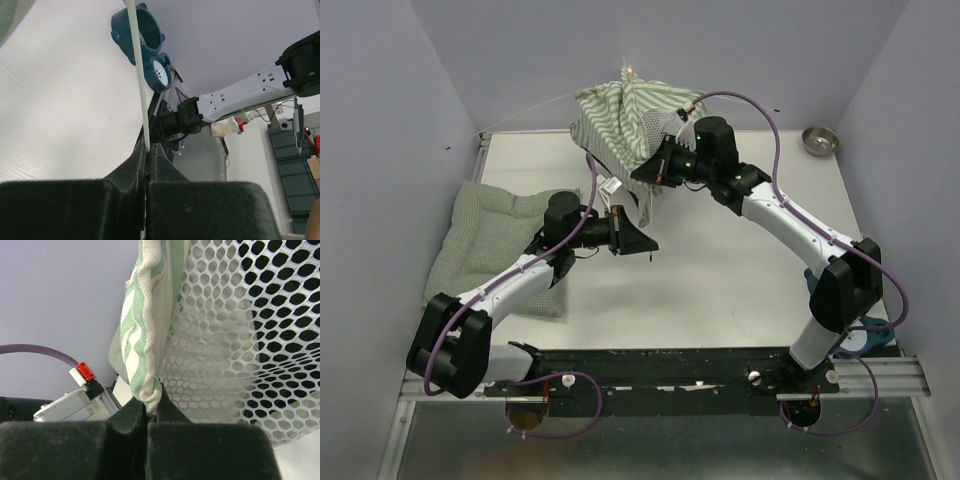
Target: Set up the pet tent
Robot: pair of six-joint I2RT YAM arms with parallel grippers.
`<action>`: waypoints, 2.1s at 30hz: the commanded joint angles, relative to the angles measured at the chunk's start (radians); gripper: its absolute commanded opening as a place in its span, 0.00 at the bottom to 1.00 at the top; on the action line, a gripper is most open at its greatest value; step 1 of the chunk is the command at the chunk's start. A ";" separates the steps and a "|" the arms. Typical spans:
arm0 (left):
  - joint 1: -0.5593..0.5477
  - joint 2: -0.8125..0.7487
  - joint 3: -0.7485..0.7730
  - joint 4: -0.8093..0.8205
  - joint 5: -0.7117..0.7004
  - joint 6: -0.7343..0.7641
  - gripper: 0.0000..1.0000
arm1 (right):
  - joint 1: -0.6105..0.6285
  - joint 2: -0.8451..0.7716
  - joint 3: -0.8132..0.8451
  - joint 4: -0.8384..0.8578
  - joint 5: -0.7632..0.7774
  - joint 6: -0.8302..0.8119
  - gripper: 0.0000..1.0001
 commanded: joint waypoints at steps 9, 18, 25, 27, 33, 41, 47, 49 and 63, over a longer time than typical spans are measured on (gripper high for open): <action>0.046 -0.025 0.083 0.054 -0.090 0.080 0.31 | 0.023 0.010 -0.003 -0.146 -0.044 0.006 0.01; 0.011 -0.062 -0.030 0.099 -0.096 -0.041 0.52 | 0.020 0.033 0.027 -0.133 -0.009 0.035 0.01; -0.078 -0.139 -0.112 0.095 -0.140 -0.068 0.65 | 0.020 0.056 0.057 -0.104 0.013 0.063 0.01; -0.104 -0.134 -0.113 0.119 -0.151 -0.088 0.64 | 0.022 0.067 0.063 -0.102 0.010 0.072 0.01; -0.143 -0.082 -0.087 0.161 -0.157 -0.088 0.56 | 0.022 0.078 0.072 -0.090 0.008 0.086 0.01; -0.156 -0.038 -0.066 0.194 -0.145 -0.108 0.19 | 0.023 0.069 0.061 -0.082 0.026 0.087 0.01; -0.143 -0.062 -0.037 0.185 -0.162 -0.104 0.00 | 0.023 0.064 0.041 -0.071 -0.022 0.051 0.03; -0.120 -0.064 -0.012 0.175 -0.186 -0.116 0.00 | 0.023 0.050 0.035 -0.071 -0.047 0.017 0.19; -0.005 0.114 0.172 0.207 -0.122 -0.133 0.00 | 0.011 -0.043 0.026 -0.203 -0.087 -0.233 0.97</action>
